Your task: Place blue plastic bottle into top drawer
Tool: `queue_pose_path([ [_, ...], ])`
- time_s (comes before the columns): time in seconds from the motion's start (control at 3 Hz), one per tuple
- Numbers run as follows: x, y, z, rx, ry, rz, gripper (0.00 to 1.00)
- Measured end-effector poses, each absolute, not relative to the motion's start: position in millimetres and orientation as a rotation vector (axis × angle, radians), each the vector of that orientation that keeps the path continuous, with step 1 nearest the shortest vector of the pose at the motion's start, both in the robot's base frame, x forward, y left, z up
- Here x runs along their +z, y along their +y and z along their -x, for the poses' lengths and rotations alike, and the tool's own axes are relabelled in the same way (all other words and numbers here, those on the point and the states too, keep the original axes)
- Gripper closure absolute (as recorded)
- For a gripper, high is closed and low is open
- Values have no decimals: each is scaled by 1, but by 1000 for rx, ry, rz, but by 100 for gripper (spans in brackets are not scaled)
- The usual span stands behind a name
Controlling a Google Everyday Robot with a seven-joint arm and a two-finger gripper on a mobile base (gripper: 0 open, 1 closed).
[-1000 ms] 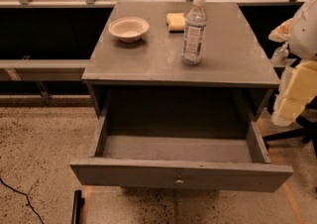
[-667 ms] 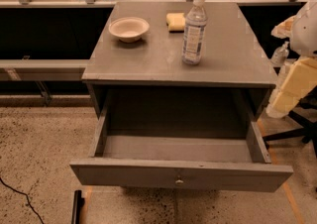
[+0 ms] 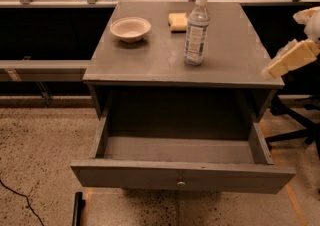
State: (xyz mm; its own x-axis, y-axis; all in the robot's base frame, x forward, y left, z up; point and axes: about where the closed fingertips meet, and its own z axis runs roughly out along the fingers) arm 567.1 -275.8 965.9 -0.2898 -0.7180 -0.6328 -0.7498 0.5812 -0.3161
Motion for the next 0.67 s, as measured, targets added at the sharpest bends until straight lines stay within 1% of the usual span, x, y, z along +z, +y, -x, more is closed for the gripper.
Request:
queue_pose_path([
  [0.33, 958, -281, -629, 166, 1948, 1007, 0],
  [0.67, 948, -282, -640, 193, 1949, 981, 0],
])
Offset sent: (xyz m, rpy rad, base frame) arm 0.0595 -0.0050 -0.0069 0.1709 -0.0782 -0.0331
